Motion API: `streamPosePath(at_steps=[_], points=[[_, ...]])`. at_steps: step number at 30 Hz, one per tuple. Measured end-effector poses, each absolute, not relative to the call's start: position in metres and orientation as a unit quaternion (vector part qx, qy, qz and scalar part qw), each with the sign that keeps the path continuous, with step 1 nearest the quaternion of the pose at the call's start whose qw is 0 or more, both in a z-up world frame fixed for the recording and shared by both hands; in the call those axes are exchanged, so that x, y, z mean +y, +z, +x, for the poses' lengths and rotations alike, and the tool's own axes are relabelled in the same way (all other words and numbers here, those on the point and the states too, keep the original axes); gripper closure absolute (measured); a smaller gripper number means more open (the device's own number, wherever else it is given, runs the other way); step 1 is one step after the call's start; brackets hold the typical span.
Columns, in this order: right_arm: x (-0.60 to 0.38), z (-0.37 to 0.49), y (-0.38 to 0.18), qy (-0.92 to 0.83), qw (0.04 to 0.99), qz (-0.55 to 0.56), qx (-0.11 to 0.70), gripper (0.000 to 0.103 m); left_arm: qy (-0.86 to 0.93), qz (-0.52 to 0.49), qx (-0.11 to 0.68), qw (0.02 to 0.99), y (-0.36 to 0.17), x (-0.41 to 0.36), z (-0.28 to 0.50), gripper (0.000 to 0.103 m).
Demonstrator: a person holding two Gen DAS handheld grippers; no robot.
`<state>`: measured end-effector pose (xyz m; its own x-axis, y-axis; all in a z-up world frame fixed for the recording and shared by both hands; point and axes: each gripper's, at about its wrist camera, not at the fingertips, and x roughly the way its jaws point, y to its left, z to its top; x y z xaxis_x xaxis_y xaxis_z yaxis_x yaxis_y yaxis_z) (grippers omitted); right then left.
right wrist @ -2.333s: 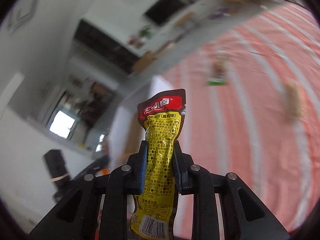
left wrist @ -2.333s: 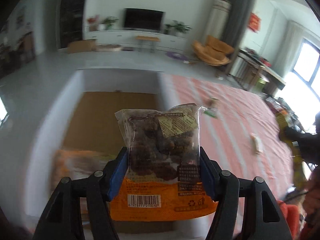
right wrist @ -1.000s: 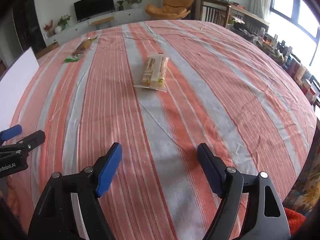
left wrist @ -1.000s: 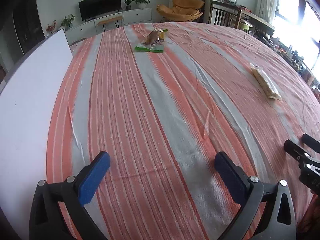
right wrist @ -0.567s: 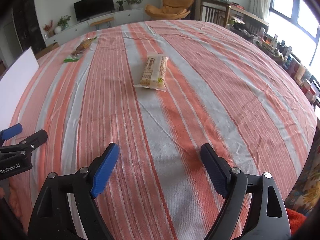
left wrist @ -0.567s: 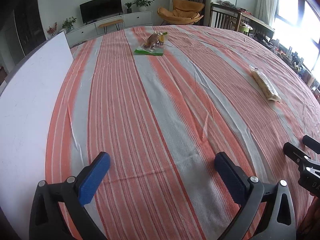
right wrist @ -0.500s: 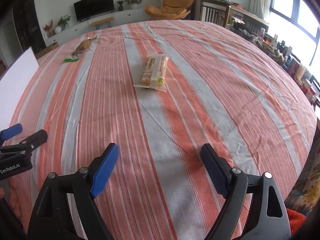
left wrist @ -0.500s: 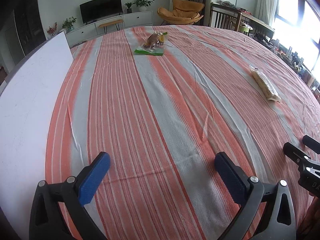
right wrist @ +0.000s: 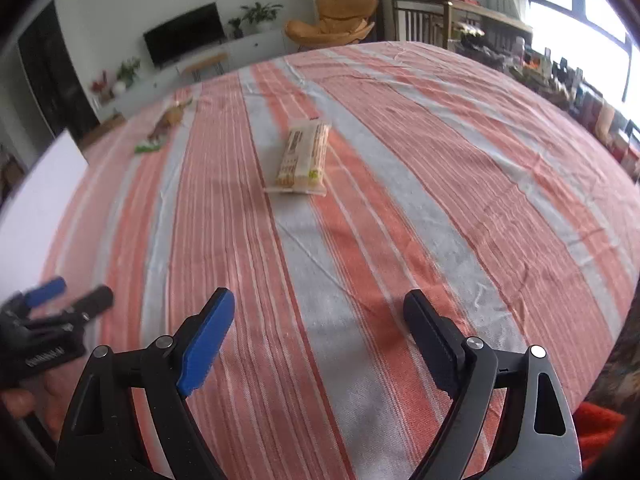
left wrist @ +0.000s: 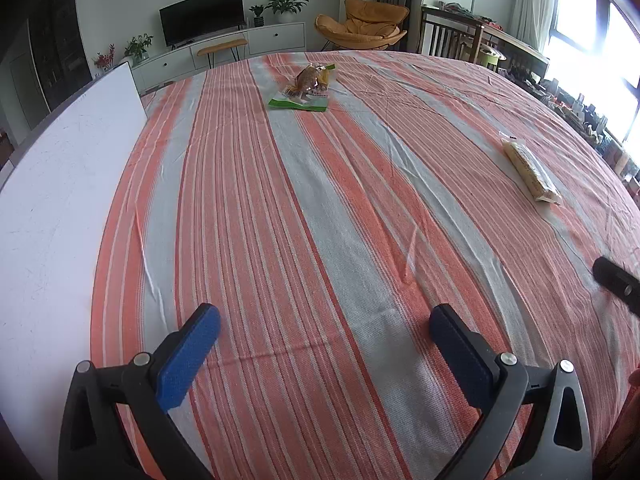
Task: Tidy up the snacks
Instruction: 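Grasp the cream wafer bar with the right tool while the left tool grasps the green-labelled clear bag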
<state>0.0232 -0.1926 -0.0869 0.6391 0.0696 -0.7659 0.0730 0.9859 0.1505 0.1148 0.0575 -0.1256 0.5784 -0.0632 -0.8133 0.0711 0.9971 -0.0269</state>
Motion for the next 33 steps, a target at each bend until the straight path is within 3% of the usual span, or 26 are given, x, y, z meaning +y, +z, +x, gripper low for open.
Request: streamPosePath(at_steps=[5, 15, 16, 17, 18, 26, 29, 33], points=[[-0.225, 0.034, -0.078, 0.001, 0.896, 0.163, 0.414, 0.014, -0.038, 0.004, 0.458, 0.888, -0.126, 0.058, 0.115, 0.000], [-0.181, 0.149, -0.088, 0.014, 0.869, 0.060, 0.491, 0.020, -0.038, 0.005, 0.458, 0.888, -0.126, 0.057, 0.115, 0.000], [-0.178, 0.153, -0.090, 0.007, 0.871, 0.046, 0.489, 0.034, -0.038, 0.004, 0.458, 0.888, -0.125, 0.057, 0.115, 0.000], [-0.175, 0.153, -0.090, -0.005, 0.875, 0.029, 0.484, 0.065, -0.038, 0.004, 0.458, 0.888, -0.125, 0.057, 0.115, 0.000], [-0.175, 0.151, -0.089, -0.016, 0.878, 0.017, 0.478, 0.071, -0.038, 0.005, 0.458, 0.888, -0.126, 0.057, 0.115, 0.000], [-0.196, 0.113, -0.088, -0.007, 0.893, 0.037, 0.449, 0.072, -0.074, 0.002, 0.530, 0.845, -0.107, 0.053, 0.111, 0.001], [-0.199, 0.100, -0.088, -0.005, 0.901, 0.035, 0.432, 0.071, -0.115, -0.027, 0.518, 0.847, -0.073, 0.052, 0.141, 0.001], [-0.200, 0.096, -0.089, 0.000, 0.904, 0.038, 0.425, 0.071, -0.120, 0.015, 0.504, 0.855, -0.044, 0.040, 0.235, 0.000]])
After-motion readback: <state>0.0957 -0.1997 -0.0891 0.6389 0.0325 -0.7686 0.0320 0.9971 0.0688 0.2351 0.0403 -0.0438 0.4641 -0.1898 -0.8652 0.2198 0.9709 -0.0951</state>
